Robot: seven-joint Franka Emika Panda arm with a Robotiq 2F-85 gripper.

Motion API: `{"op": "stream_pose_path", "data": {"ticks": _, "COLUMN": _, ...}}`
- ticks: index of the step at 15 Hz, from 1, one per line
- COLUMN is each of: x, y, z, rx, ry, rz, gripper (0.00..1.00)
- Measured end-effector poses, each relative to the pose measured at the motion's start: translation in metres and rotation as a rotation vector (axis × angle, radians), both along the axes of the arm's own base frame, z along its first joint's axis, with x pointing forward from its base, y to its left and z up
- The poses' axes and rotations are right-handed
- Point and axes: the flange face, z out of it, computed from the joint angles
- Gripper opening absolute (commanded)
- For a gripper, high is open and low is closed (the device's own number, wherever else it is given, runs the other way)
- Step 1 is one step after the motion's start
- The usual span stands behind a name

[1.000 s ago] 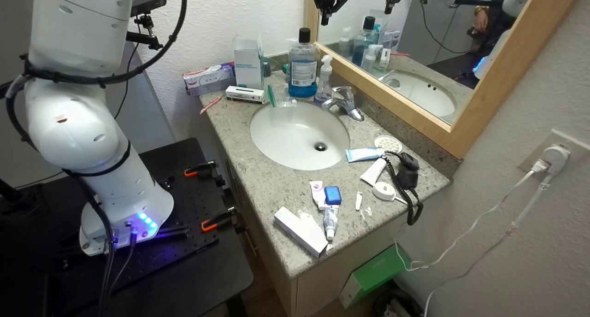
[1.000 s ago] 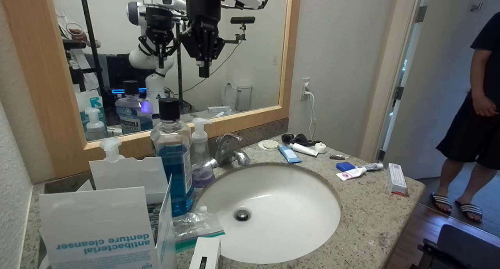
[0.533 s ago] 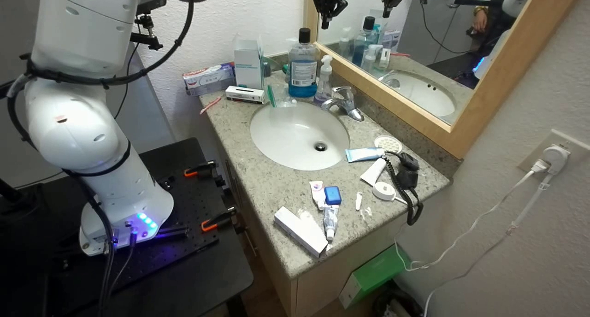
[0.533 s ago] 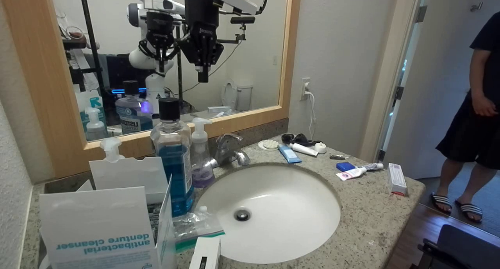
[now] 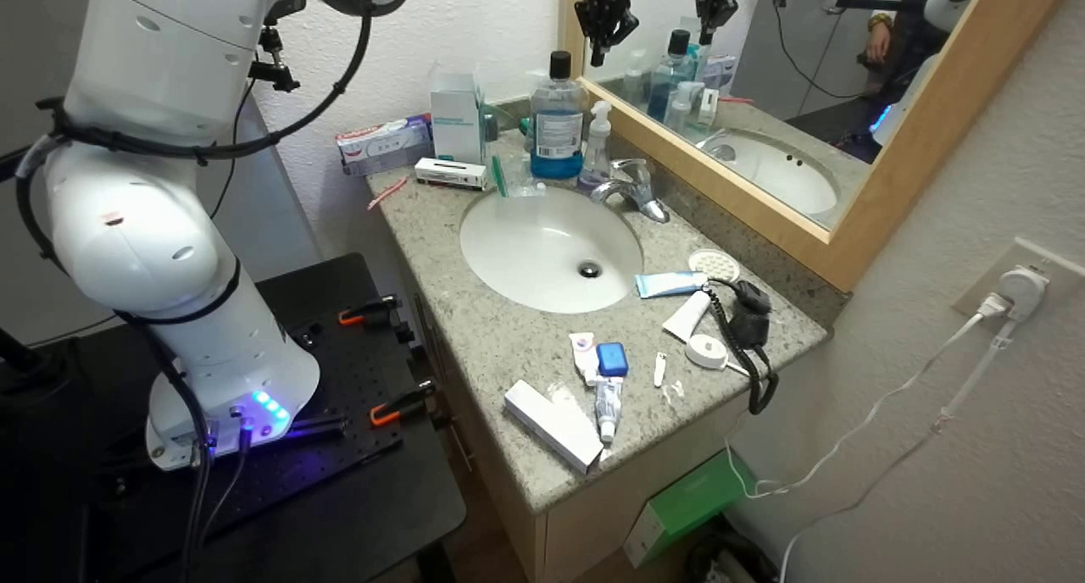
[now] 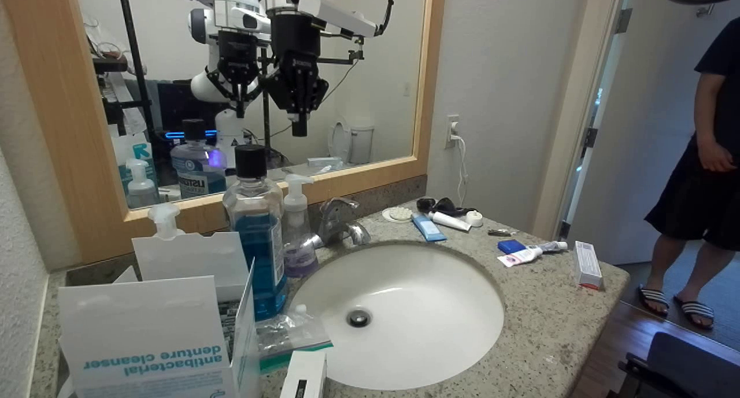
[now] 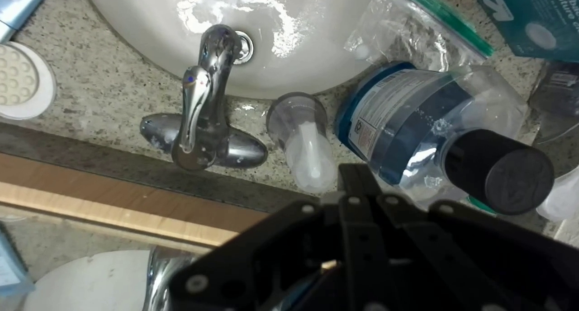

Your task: Press on the soap dispenser

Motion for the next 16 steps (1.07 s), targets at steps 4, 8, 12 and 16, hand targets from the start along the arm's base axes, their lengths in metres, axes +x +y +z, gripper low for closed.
{"op": "stream_pose_path", "data": {"ticks": 4, "x": 0.003, "y": 0.002, "z": -0.007, "rx": 0.000, "ry": 0.004, "rz": 0.001, "gripper": 0.00}}
{"op": "stream_pose_path", "data": {"ticks": 8, "x": 0.005, "y": 0.004, "z": -0.011, "rx": 0.000, "ry": 0.006, "rz": 0.003, "gripper": 0.00}}
{"op": "stream_pose_path", "data": {"ticks": 12, "x": 0.007, "y": 0.006, "z": -0.016, "rx": 0.001, "ry": 0.008, "rz": 0.006, "gripper": 0.01}}
{"op": "stream_pose_path", "data": {"ticks": 16, "x": 0.007, "y": 0.007, "z": -0.015, "rx": 0.001, "ry": 0.006, "rz": 0.007, "gripper": 0.01}}
